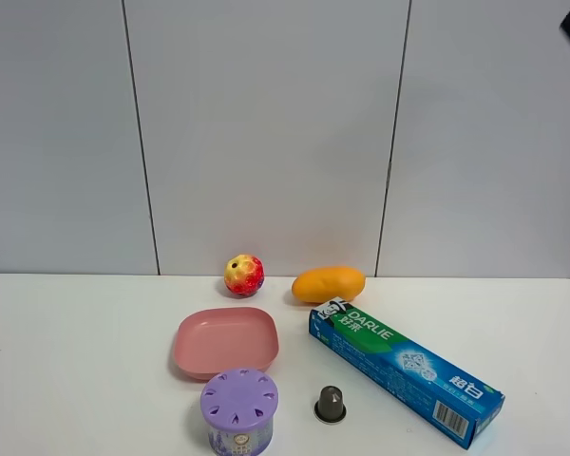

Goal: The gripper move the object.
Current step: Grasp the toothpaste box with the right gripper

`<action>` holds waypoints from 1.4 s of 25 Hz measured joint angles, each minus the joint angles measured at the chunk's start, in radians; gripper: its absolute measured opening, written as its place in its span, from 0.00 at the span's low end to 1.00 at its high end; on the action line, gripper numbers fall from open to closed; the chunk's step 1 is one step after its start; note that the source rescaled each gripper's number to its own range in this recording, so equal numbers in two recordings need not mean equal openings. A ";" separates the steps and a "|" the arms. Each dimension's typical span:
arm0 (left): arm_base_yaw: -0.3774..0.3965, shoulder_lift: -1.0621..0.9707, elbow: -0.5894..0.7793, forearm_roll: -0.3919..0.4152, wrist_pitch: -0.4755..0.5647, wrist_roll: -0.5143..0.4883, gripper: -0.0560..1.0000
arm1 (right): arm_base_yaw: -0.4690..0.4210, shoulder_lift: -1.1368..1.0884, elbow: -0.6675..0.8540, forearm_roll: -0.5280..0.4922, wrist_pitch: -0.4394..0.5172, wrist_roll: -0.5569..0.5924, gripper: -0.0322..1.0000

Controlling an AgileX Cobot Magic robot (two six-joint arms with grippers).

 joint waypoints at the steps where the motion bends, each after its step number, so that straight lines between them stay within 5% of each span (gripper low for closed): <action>1: 0.000 0.000 0.000 0.000 0.000 0.000 1.00 | 0.029 0.031 -0.001 -0.040 0.005 0.022 0.94; 7: 0.000 0.000 0.000 0.000 0.000 0.000 1.00 | 0.259 0.187 -0.003 -0.263 -0.038 0.125 0.94; 14: 0.000 0.000 0.000 0.000 0.000 0.000 1.00 | 0.354 0.421 -0.005 -0.385 -0.092 0.159 1.00; 35: 0.000 0.000 0.000 0.000 0.000 0.000 1.00 | 0.379 0.775 -0.006 -0.428 -0.276 0.205 1.00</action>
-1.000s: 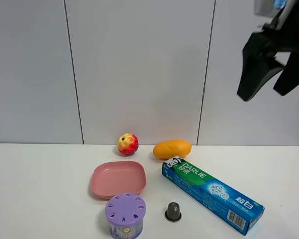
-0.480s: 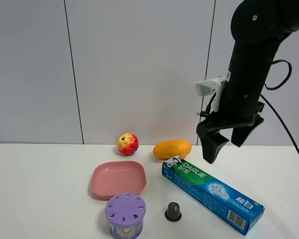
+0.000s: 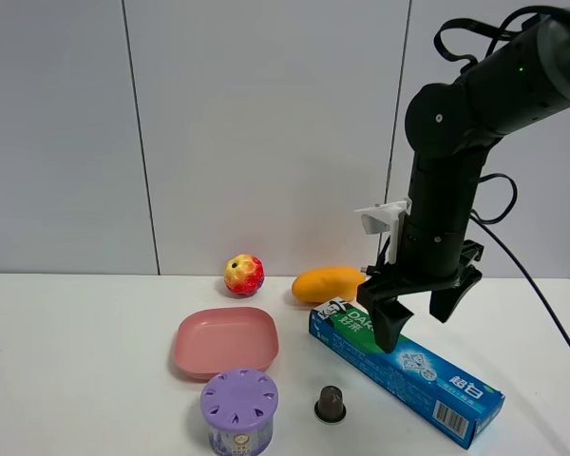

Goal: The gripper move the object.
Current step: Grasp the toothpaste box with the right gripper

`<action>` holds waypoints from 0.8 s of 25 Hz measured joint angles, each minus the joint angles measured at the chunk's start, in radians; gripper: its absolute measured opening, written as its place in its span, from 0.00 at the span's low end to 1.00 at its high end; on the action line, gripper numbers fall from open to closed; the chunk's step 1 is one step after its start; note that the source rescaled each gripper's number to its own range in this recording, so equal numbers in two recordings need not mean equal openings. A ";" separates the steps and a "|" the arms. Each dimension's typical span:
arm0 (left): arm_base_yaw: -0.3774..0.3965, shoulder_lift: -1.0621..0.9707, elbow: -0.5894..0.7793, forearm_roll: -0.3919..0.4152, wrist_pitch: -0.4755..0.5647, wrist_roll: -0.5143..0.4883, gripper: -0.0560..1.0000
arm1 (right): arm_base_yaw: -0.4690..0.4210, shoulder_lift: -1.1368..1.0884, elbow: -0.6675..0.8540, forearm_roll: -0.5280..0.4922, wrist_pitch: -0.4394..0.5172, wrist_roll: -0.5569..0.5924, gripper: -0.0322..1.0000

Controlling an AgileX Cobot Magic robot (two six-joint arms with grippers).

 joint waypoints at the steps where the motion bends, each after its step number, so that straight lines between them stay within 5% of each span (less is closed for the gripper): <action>1: 0.000 0.000 0.000 0.000 0.000 0.000 1.00 | -0.001 0.009 0.000 0.000 -0.015 0.000 1.00; 14: 0.000 0.000 0.000 0.000 0.000 0.000 1.00 | -0.002 0.128 0.000 -0.019 -0.101 -0.002 0.98; 16: 0.000 0.000 0.000 0.000 0.000 0.000 1.00 | -0.002 0.135 0.000 -0.019 -0.119 -0.001 0.92; 20: 0.000 0.000 0.000 0.000 0.000 0.000 1.00 | -0.002 0.137 0.000 -0.019 -0.143 0.001 0.64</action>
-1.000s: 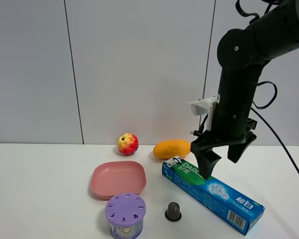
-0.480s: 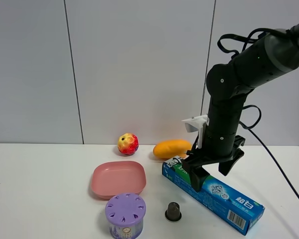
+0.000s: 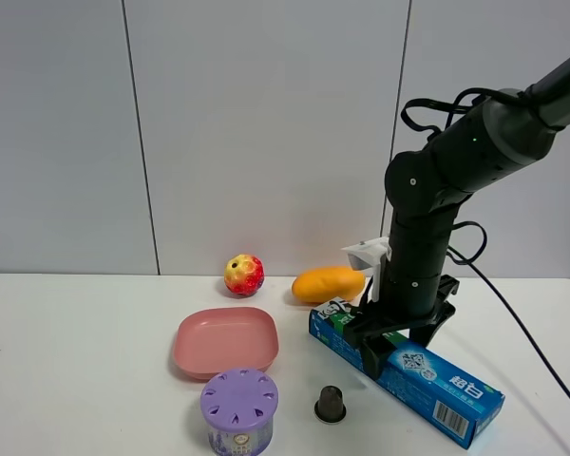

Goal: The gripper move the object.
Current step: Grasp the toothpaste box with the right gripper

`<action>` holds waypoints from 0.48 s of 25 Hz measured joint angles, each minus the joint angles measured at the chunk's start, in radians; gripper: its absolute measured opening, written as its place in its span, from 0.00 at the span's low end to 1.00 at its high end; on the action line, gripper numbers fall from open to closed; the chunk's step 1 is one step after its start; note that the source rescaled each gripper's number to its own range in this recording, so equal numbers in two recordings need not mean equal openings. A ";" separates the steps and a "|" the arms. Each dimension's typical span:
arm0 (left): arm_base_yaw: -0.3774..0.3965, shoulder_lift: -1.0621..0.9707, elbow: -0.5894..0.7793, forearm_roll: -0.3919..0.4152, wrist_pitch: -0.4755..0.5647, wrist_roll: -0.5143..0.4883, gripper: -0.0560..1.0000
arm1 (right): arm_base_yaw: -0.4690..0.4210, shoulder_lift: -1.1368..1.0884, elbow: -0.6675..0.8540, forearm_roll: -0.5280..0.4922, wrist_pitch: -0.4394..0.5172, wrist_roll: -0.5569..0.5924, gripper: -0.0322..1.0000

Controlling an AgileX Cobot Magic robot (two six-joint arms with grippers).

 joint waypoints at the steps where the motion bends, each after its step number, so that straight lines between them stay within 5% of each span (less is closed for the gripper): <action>1: 0.000 0.000 0.000 0.000 0.000 0.000 1.00 | 0.000 0.001 0.000 0.000 -0.001 0.000 0.61; 10: 0.000 0.000 0.000 0.000 0.000 0.000 1.00 | 0.000 0.021 0.000 -0.015 -0.012 0.000 0.55; 12: 0.000 0.000 0.000 0.000 0.000 0.000 1.00 | 0.000 0.021 0.000 -0.015 -0.020 0.000 0.41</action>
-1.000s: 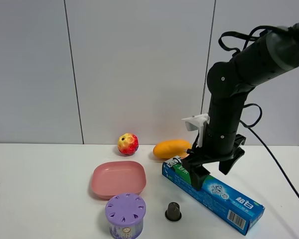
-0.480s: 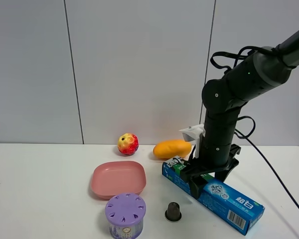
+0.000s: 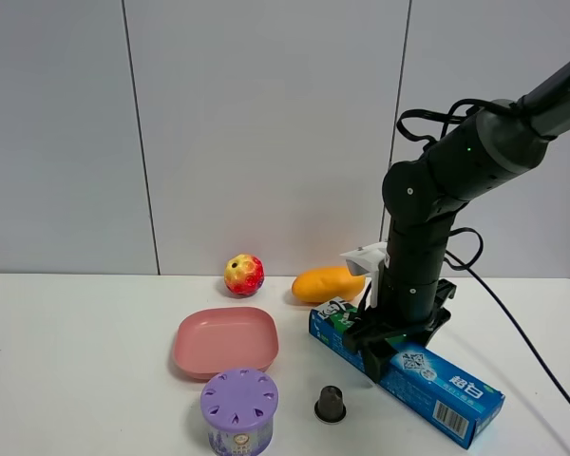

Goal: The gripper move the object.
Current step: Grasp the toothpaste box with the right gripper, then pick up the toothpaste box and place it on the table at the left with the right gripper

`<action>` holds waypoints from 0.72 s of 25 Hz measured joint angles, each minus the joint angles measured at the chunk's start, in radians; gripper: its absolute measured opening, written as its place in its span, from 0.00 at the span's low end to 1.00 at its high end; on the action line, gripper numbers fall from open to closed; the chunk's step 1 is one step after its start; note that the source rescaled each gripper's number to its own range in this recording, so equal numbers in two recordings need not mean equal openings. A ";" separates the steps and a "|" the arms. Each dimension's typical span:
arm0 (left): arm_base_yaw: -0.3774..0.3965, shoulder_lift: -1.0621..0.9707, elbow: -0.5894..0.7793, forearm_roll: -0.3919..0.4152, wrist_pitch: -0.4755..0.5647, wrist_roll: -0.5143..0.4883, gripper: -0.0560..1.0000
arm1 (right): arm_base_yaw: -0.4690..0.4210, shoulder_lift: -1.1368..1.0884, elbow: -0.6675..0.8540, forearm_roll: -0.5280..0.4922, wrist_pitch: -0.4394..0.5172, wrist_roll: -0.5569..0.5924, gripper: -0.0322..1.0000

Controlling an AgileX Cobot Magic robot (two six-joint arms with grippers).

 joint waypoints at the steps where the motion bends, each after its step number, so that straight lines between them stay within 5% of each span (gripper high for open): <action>1: 0.000 0.000 0.000 0.000 0.000 0.000 1.00 | 0.000 0.000 0.000 0.000 -0.002 0.000 0.24; 3: 0.000 0.000 0.000 0.000 0.000 0.000 1.00 | 0.000 0.001 0.000 0.001 -0.001 0.001 0.03; 11: 0.000 0.000 0.000 0.000 0.000 -0.001 1.00 | 0.000 -0.001 -0.006 -0.002 0.032 0.001 0.03; 18: 0.000 0.000 0.000 0.000 0.000 -0.001 1.00 | 0.000 -0.121 -0.004 0.009 0.208 0.001 0.03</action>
